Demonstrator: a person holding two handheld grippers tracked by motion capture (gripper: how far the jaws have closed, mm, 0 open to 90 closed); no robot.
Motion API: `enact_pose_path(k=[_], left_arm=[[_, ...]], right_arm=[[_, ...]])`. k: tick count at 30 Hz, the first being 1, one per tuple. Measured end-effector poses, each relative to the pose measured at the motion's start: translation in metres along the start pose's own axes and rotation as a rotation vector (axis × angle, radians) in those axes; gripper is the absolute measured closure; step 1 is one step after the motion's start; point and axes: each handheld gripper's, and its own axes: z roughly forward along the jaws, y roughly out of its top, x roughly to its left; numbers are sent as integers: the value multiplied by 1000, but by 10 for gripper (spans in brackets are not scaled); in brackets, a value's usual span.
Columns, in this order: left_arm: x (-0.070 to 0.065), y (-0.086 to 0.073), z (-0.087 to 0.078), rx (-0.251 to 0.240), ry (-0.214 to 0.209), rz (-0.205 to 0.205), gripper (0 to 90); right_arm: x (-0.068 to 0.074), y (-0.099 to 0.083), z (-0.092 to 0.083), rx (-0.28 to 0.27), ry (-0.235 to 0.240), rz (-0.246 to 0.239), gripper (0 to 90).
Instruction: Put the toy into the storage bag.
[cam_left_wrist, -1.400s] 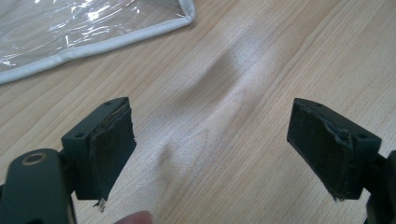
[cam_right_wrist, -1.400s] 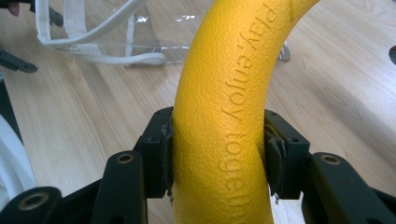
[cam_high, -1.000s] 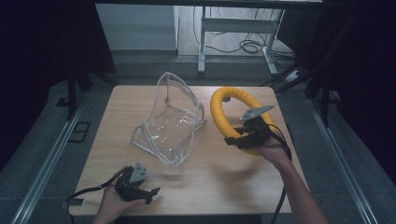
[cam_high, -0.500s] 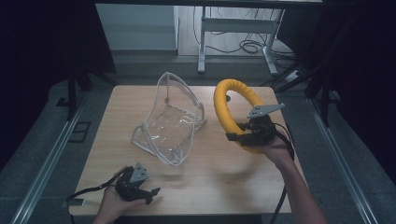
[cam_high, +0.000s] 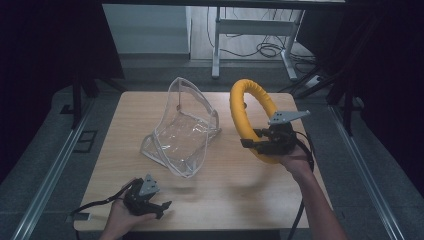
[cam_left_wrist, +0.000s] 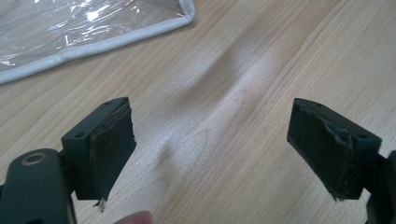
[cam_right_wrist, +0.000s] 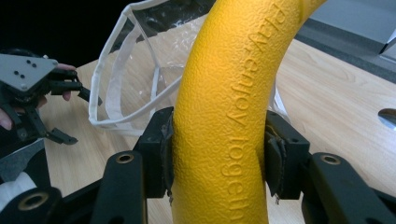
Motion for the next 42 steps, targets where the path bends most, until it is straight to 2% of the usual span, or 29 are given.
enact_pose_path(k=[13,37,42], left_arm=[[0,0,0,-1,2,-2,148],[0,0,1,6,1,1,147],[-1,0,2,10,1,4,147]], right_arm=[[12,11,-4,-93,33,-5,504],[23,22,0,-193,90,-3,503],[27,26,0,-230,101,1,503]])
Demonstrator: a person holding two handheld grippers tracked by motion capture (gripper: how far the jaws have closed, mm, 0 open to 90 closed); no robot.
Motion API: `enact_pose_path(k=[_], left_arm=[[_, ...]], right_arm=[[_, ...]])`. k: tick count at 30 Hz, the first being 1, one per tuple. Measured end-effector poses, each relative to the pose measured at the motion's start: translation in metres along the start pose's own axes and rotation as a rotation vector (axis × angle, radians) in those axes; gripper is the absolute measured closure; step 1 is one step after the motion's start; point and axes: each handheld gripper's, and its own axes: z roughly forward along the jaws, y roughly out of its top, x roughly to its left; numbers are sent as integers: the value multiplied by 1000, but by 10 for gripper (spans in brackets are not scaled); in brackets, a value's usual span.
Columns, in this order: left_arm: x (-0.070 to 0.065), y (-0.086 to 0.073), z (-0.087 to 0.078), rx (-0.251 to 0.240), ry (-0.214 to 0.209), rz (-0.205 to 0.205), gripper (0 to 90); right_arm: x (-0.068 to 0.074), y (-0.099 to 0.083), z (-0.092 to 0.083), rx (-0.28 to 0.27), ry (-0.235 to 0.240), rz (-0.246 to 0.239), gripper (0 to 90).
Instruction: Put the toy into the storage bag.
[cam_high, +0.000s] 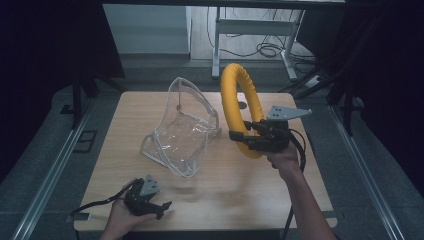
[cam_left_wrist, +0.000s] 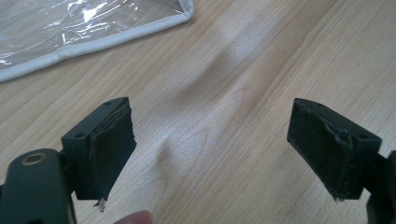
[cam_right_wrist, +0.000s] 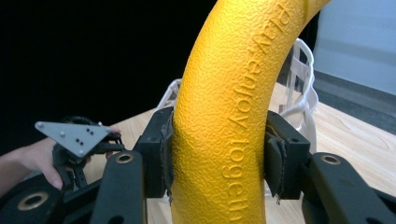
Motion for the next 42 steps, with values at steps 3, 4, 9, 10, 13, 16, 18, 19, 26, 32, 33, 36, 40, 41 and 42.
enact_pose_path(k=[3,4,9,10,13,16,18,19,26,32,33,36,40,41,42], left_arm=[[0,0,0,0,-1,0,147],[0,0,0,-1,-1,-1,147],[0,0,0,2,-2,0,147],[0,0,1,4,-4,1,147],[-1,0,1,5,-4,1,147],[0,0,1,-1,-5,1,148],[0,0,0,-1,-4,1,148],[0,0,0,-1,-4,1,147],[-1,0,2,5,-7,4,147],[-1,0,2,8,-9,5,147],[-1,0,2,8,-9,5,147],[-1,0,3,8,-10,5,147],[-1,0,3,7,-9,2,147],[-1,0,3,7,-9,2,147],[-1,0,2,10,-7,5,147]], right_arm=[[2,2,0,-23,5,1,502],[3,3,0,-30,7,0,502],[6,6,0,-56,19,-13,502],[8,8,1,-60,22,-20,502],[11,12,3,-65,30,-23,501],[13,15,4,-76,35,-26,501],[13,17,4,-87,39,-26,501],[13,17,4,-87,39,-26,501],[20,27,7,-140,58,-31,500],[26,38,10,-177,81,-50,500],[26,38,10,-177,81,-50,500],[31,45,14,-183,101,-57,500],[34,49,20,-191,114,-58,500],[34,49,20,-191,114,-58,500],[36,52,23,-194,120,-60,500]])
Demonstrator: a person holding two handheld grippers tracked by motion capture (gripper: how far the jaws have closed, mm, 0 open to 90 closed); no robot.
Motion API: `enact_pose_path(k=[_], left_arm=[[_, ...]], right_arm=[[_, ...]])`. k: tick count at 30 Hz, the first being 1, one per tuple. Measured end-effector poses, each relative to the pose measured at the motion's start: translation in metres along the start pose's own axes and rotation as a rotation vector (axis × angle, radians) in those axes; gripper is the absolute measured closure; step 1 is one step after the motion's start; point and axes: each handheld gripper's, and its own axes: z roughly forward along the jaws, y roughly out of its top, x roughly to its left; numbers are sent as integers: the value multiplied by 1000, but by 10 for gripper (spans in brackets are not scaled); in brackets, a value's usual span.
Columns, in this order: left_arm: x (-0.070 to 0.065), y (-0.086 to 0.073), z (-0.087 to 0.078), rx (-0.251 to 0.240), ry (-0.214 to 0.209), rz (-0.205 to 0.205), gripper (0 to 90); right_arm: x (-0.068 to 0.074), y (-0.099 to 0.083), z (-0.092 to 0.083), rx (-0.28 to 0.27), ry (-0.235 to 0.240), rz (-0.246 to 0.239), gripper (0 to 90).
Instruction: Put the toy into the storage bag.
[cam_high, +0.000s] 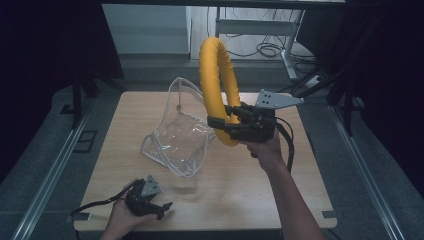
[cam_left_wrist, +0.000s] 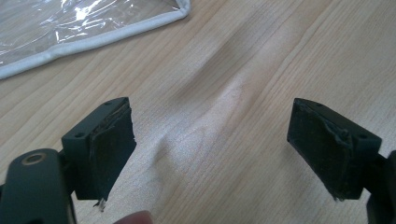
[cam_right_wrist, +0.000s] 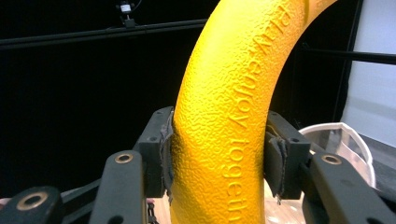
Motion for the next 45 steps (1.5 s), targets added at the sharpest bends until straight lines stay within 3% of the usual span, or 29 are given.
enact_pose_path(k=[22,45], left_arm=[[0,0,0,-7,-4,-3,147],[0,0,0,0,-2,4,147]], right_arm=[[19,18,38,-28,86,-21,499],[34,18,80,-35,179,-17,498]])
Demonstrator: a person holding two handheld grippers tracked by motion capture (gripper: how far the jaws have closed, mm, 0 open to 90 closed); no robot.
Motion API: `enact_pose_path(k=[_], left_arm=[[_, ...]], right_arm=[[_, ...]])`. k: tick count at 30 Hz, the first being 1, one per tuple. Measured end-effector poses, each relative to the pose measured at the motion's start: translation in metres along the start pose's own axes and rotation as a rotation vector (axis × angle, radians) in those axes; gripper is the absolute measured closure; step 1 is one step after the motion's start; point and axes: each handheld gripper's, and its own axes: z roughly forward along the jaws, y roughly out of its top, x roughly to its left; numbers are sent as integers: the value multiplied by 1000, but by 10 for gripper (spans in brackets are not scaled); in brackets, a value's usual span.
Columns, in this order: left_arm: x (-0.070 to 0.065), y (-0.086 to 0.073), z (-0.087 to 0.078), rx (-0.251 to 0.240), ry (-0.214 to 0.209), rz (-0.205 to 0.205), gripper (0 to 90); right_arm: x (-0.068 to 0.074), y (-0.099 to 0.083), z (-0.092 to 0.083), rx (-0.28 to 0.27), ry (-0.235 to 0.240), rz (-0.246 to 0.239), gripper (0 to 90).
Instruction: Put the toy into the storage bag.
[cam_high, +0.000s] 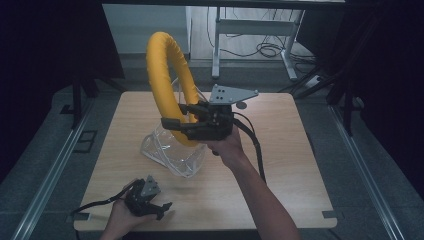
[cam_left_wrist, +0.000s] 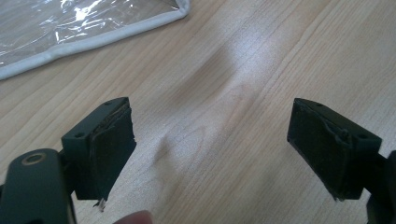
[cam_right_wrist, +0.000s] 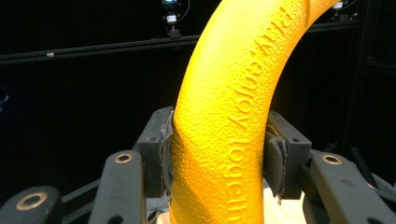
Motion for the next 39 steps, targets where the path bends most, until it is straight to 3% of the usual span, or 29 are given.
enact_pose_path(k=[20,39], left_arm=[[0,0,0,0,-1,4,147],[0,0,0,-2,7,5,147]], right_arm=[[-4,-15,17,24,19,41,497],[-17,-45,22,45,15,85,496]])
